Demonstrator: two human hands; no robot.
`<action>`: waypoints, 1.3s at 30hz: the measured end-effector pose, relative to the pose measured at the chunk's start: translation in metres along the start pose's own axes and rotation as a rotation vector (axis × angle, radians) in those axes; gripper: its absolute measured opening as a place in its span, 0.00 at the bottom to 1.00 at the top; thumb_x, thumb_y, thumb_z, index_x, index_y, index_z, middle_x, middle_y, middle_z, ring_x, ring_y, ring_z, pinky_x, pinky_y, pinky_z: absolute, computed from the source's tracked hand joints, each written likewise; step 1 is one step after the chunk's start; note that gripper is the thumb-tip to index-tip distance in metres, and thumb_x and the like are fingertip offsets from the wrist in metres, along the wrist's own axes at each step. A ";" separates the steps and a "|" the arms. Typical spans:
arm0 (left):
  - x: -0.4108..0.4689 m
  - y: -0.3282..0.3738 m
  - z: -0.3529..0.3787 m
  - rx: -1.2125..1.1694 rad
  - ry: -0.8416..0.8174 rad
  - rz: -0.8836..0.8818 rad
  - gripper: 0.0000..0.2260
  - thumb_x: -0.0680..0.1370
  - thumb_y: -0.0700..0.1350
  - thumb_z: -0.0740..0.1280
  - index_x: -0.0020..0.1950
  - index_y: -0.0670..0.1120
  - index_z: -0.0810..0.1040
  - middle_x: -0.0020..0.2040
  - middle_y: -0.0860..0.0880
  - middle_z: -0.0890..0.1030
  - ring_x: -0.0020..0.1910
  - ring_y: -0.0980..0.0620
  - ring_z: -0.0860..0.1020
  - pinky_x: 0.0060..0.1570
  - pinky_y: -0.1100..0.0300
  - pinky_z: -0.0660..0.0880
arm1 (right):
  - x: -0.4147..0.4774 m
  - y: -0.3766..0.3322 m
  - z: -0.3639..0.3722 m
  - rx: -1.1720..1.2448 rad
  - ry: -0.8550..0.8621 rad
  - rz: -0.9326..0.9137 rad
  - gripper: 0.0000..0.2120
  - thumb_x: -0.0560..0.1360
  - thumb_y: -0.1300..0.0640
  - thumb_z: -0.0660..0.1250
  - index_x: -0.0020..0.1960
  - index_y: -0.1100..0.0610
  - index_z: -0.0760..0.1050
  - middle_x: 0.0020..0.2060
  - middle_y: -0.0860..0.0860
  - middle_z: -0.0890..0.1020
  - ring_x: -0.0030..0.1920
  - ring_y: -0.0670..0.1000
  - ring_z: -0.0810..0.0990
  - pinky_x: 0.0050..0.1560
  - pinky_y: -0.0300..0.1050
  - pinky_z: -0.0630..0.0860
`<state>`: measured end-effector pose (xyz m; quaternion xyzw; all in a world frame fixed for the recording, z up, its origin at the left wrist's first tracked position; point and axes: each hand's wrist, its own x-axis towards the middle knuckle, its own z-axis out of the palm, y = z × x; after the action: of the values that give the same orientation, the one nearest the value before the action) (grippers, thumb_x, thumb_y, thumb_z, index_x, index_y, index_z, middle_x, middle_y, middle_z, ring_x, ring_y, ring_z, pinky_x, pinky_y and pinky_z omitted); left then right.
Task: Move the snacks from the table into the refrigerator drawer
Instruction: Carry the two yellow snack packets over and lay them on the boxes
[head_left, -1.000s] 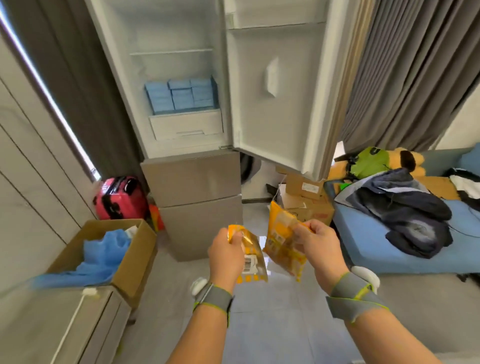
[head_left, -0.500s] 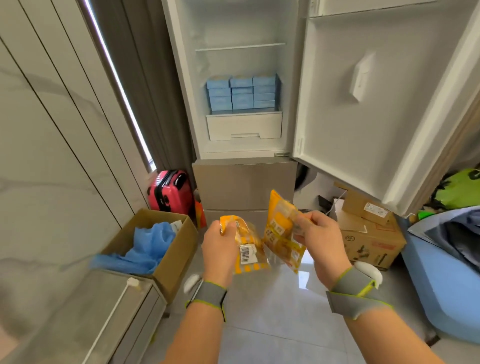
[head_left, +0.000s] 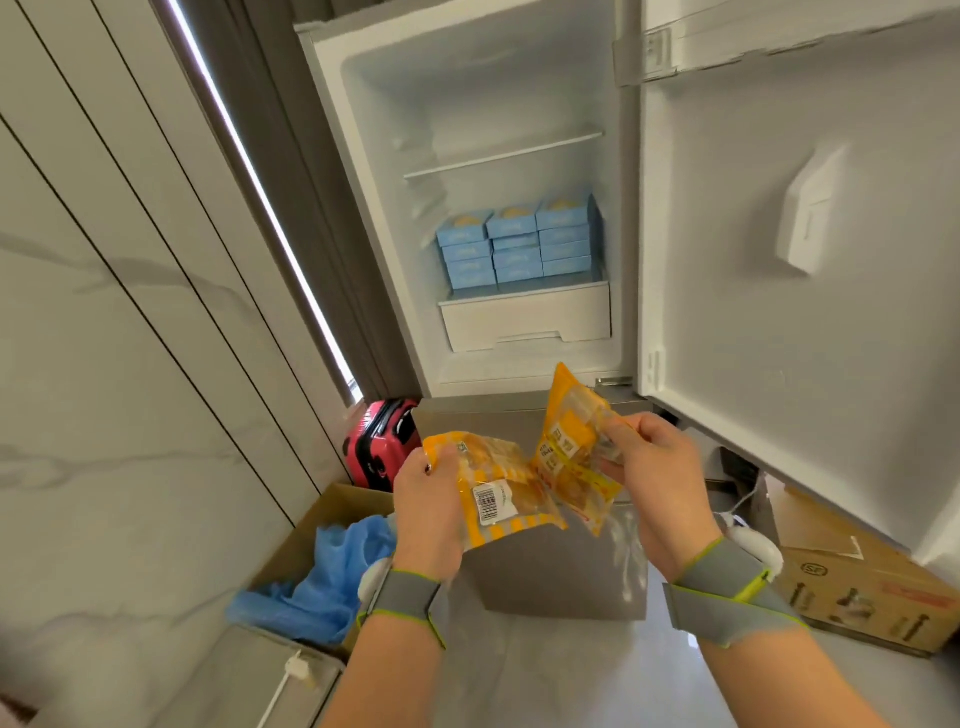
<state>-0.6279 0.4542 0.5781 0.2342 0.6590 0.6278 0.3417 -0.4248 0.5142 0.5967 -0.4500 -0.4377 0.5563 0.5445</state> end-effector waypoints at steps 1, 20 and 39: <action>0.006 0.005 0.003 -0.010 0.002 -0.001 0.16 0.79 0.53 0.66 0.55 0.39 0.73 0.55 0.29 0.78 0.51 0.32 0.85 0.47 0.28 0.81 | 0.008 0.000 0.003 0.012 -0.005 0.001 0.11 0.80 0.54 0.70 0.40 0.58 0.78 0.39 0.59 0.82 0.43 0.56 0.81 0.57 0.65 0.82; 0.270 0.128 0.069 -0.505 -0.076 0.040 0.08 0.85 0.43 0.64 0.55 0.43 0.83 0.50 0.42 0.87 0.51 0.40 0.87 0.45 0.42 0.85 | 0.252 -0.061 0.158 0.146 0.112 -0.190 0.08 0.82 0.59 0.68 0.45 0.61 0.77 0.44 0.61 0.82 0.49 0.56 0.83 0.54 0.50 0.83; 0.467 0.209 0.189 -0.870 -0.178 0.170 0.17 0.88 0.48 0.56 0.73 0.43 0.76 0.65 0.42 0.84 0.60 0.43 0.85 0.44 0.51 0.85 | 0.472 -0.104 0.197 0.972 0.110 0.029 0.12 0.85 0.62 0.62 0.67 0.61 0.78 0.60 0.54 0.86 0.60 0.52 0.84 0.61 0.53 0.82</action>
<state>-0.8193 0.9461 0.7157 0.1750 0.2805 0.8496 0.4110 -0.5959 0.9895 0.7291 -0.1783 -0.0915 0.6792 0.7061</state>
